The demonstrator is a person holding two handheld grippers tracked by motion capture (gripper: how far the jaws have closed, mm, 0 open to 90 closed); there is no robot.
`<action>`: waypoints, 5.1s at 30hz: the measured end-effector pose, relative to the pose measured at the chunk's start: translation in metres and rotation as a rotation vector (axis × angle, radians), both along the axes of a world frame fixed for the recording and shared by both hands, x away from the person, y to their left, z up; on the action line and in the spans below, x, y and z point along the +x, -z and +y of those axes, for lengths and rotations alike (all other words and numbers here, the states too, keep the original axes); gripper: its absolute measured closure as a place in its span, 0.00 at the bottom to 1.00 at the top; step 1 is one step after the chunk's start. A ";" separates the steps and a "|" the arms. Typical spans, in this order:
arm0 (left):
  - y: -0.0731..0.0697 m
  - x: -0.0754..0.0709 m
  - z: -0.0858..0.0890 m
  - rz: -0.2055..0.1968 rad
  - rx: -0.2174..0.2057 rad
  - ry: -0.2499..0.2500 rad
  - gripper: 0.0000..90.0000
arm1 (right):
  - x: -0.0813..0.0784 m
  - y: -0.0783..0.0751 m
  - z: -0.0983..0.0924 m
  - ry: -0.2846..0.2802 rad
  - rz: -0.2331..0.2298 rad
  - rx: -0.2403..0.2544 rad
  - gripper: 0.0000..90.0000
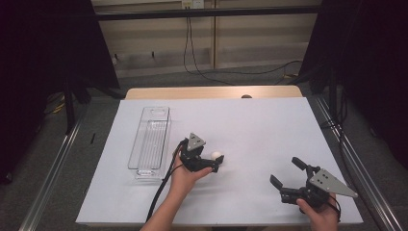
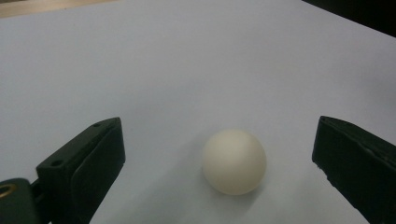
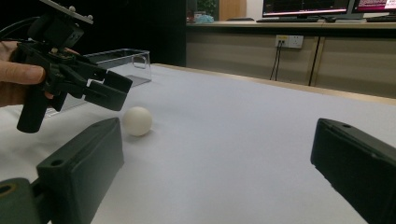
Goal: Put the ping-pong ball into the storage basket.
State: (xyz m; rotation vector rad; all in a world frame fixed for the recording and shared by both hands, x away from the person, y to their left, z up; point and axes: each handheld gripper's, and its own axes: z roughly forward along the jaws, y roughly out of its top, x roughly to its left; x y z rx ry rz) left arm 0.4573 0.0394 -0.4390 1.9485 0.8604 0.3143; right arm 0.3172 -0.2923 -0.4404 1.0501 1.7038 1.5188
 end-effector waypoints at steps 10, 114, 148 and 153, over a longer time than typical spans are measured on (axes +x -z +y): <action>0.003 0.002 -0.005 -0.001 0.027 0.015 0.07 | 0.000 0.000 0.000 0.000 -0.002 0.001 0.02; 0.017 0.009 -0.019 0.127 0.124 0.083 0.57 | 0.001 0.000 0.000 -0.004 -0.004 0.006 0.02; 0.001 0.008 -0.010 0.146 0.093 0.078 0.57 | 0.001 0.001 0.000 -0.018 0.002 0.003 0.03; -0.001 0.008 -0.010 0.148 0.083 0.075 0.57 | 0.001 0.001 0.000 -0.018 0.003 0.003 0.03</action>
